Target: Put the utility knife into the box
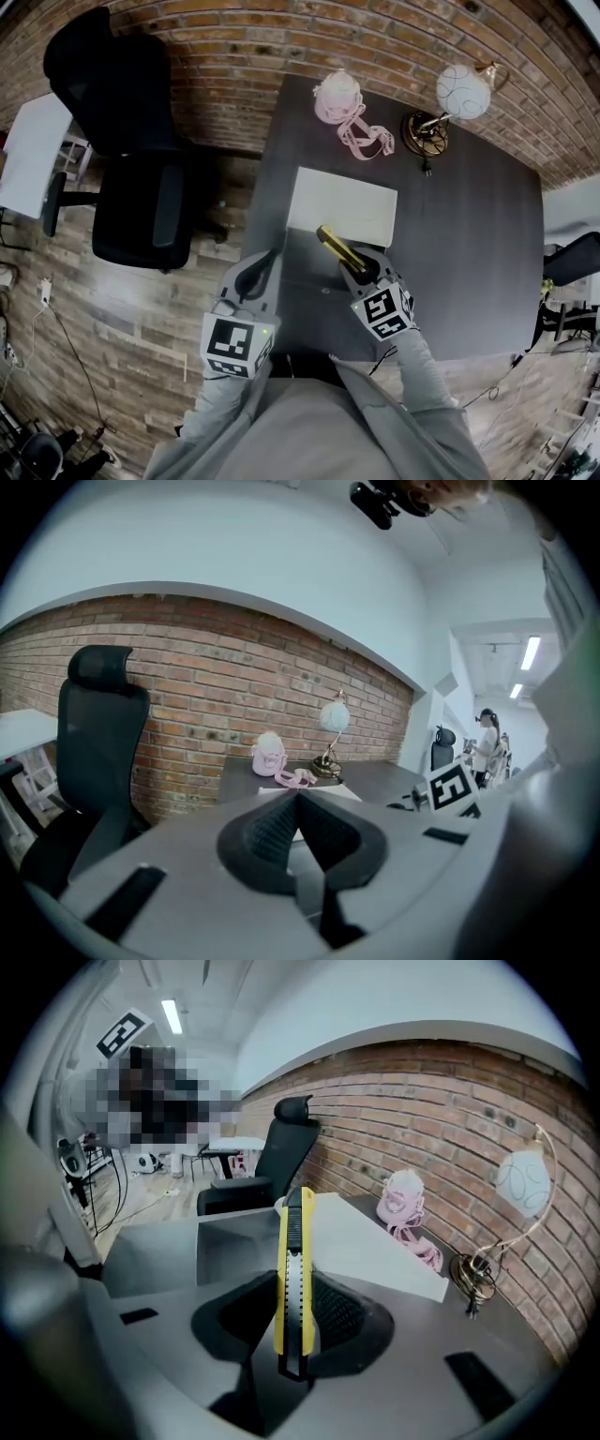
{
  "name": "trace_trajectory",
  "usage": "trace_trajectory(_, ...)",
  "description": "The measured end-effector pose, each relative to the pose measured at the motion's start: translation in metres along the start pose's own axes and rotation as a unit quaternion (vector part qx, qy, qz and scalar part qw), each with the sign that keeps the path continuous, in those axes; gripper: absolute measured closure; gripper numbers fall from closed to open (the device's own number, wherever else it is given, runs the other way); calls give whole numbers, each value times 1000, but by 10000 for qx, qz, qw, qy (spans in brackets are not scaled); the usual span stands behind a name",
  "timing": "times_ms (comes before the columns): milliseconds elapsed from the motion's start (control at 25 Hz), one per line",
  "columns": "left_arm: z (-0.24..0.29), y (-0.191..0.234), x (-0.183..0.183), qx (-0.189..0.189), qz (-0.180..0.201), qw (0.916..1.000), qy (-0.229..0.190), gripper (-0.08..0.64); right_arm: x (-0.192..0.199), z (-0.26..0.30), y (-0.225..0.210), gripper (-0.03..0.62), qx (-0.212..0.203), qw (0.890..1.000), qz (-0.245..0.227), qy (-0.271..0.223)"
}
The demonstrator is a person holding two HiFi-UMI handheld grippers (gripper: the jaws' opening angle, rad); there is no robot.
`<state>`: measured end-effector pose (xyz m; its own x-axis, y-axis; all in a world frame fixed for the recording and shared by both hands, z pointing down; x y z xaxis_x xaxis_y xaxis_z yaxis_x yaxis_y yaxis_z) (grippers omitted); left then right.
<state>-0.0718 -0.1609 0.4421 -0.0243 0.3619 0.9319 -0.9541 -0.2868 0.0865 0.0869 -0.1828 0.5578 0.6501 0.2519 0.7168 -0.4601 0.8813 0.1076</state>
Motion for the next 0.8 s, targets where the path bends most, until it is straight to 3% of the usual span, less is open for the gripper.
trace_trajectory(800, 9, -6, 9, 35, -102, 9999, -39, 540, 23, 46, 15, 465, -933, 9833, -988, 1206)
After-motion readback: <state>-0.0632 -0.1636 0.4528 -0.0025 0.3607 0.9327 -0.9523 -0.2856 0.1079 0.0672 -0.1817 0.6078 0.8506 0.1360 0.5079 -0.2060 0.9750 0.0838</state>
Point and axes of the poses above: the fingertips, and each gripper's own axes: z forward along the fingers, y to its left, x out of its underside, the point moved 2 cm from there along -z, backward along the fingers, and after that the axes turned 9 degrees about -x, right-handed, at the moved point
